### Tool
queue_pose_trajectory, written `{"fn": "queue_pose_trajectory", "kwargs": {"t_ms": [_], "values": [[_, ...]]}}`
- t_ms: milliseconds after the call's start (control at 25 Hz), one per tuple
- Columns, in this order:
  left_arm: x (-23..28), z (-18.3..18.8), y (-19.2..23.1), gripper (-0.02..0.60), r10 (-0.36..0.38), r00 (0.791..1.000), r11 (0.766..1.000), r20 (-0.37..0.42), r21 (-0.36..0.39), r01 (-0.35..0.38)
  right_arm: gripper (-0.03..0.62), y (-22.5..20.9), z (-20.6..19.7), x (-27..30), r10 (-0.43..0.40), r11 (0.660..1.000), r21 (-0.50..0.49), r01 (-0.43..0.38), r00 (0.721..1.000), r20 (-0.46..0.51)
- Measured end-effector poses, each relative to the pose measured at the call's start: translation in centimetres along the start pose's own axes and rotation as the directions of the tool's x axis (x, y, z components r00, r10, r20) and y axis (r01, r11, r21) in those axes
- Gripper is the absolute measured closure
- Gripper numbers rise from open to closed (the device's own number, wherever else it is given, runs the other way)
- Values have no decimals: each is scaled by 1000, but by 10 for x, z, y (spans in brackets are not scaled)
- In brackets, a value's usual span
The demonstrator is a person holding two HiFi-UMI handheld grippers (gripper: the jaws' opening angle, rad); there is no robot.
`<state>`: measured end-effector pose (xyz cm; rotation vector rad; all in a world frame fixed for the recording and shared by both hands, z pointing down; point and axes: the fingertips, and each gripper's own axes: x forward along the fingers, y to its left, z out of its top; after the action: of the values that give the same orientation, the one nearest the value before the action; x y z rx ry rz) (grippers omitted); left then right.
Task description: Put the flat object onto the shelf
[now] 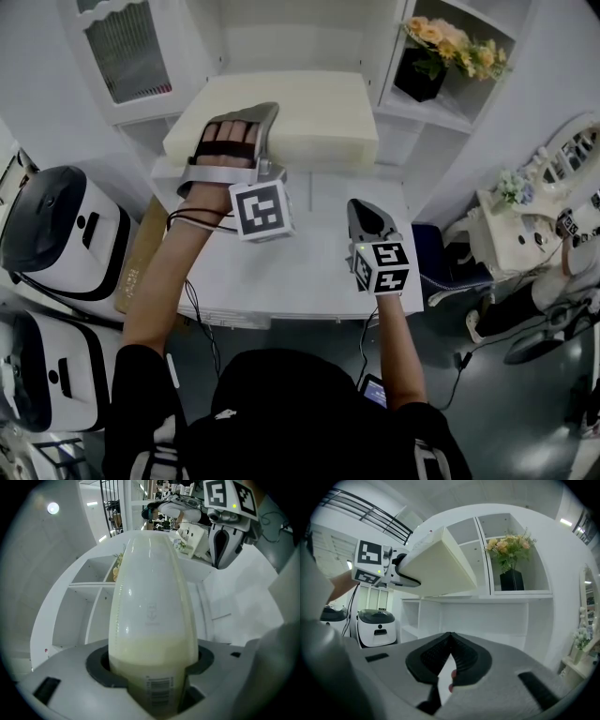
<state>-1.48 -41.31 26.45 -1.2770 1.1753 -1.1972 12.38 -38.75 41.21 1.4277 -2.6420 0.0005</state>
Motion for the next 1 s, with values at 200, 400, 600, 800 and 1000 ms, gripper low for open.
{"fn": "queue_pose_trajectory", "kwargs": {"t_ms": [200,400,600,800,1000], "values": [[10,-2,-5,281,-30,999,1000,-30,-6,29,594,-7,-4,3,-3,1000,9,3,1000,-5],[22,-1,-8,281,-36,999,999,-35,6,37,594,-13,-5,8,-4,1000,15,5,1000,-7],[37,-1,-3,281,3,1000,1000,-14,23,-3,594,-17,-6,13,-7,1000,21,7,1000,-10],[49,-2,-5,279,-4,1000,1000,-13,31,5,594,-21,-7,19,-13,1000,27,13,1000,-13],[62,-8,-8,279,-21,1000,999,-23,40,22,594,-22,-9,24,-16,999,33,17,1000,-22]]}}
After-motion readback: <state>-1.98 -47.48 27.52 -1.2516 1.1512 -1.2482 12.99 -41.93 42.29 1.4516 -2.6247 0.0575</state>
